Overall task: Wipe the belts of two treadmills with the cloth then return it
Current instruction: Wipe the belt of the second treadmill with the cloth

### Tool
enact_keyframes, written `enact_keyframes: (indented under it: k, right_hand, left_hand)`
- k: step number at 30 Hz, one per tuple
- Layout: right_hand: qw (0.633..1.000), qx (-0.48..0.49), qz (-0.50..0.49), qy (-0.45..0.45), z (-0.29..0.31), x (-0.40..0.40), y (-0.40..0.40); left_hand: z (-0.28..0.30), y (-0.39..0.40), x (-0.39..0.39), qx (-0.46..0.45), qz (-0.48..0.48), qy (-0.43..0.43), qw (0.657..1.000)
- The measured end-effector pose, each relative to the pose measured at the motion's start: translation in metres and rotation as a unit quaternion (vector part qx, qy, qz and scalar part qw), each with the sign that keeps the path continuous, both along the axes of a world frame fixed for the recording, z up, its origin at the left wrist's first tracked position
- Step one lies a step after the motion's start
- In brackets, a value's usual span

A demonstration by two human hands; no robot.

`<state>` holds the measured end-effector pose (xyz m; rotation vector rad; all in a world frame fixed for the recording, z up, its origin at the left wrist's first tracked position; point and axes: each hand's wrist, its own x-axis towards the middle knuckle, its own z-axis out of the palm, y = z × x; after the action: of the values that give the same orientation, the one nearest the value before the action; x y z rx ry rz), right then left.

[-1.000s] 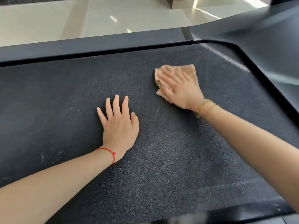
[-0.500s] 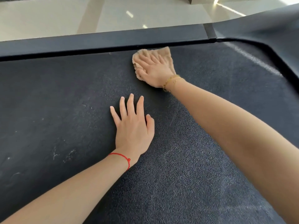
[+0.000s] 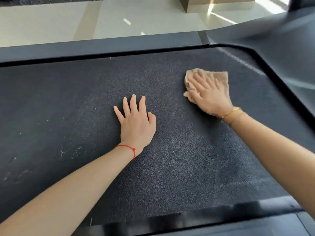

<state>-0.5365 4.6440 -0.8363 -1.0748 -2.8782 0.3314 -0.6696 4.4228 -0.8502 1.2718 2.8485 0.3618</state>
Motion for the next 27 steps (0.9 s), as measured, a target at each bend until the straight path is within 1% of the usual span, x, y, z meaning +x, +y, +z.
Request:
enact_keyframes:
  k: [6, 9, 12, 16, 18, 20, 22, 24, 27]
  right_hand:
    - [0.992, -0.002, 0.129, 0.012, -0.002, 0.042, -0.125]
    - [0.989, -0.010, 0.151, 0.007, -0.001, 0.070, -0.155]
    - [0.995, -0.016, 0.094, 0.019, 0.000, 0.095, -0.145]
    - [0.997, -0.001, -0.077, 0.011, 0.000, 0.124, -0.109]
    - [0.994, -0.002, -0.110, 0.003, 0.002, 0.128, -0.106]
    - [0.996, -0.014, -0.093, 0.007, 0.005, 0.126, -0.117]
    - [0.999, -0.018, -0.049, 0.010, 0.006, 0.124, -0.138]
    - [1.000, -0.002, 0.004, 0.006, 0.005, 0.126, -0.164]
    - [0.998, -0.005, 0.061, 0.004, 0.003, 0.138, -0.189]
  left_hand:
    - [0.001, -0.001, 0.002, 0.012, -0.003, 0.000, 1.000]
    - [0.000, -0.003, 0.003, 0.022, -0.006, -0.003, 1.000]
    - [-0.001, -0.004, 0.003, 0.036, -0.009, -0.009, 0.999]
    - [-0.001, -0.005, 0.002, 0.050, -0.011, -0.018, 0.999]
    - [-0.001, -0.006, 0.003, 0.053, -0.016, -0.016, 0.998]
    - [0.000, -0.006, 0.006, 0.056, -0.014, -0.018, 0.998]
    - [0.001, -0.005, 0.011, 0.059, -0.003, -0.032, 0.998]
    - [0.003, -0.002, 0.019, 0.066, 0.002, -0.053, 0.996]
    - [0.006, 0.005, 0.039, 0.075, -0.038, -0.067, 0.994]
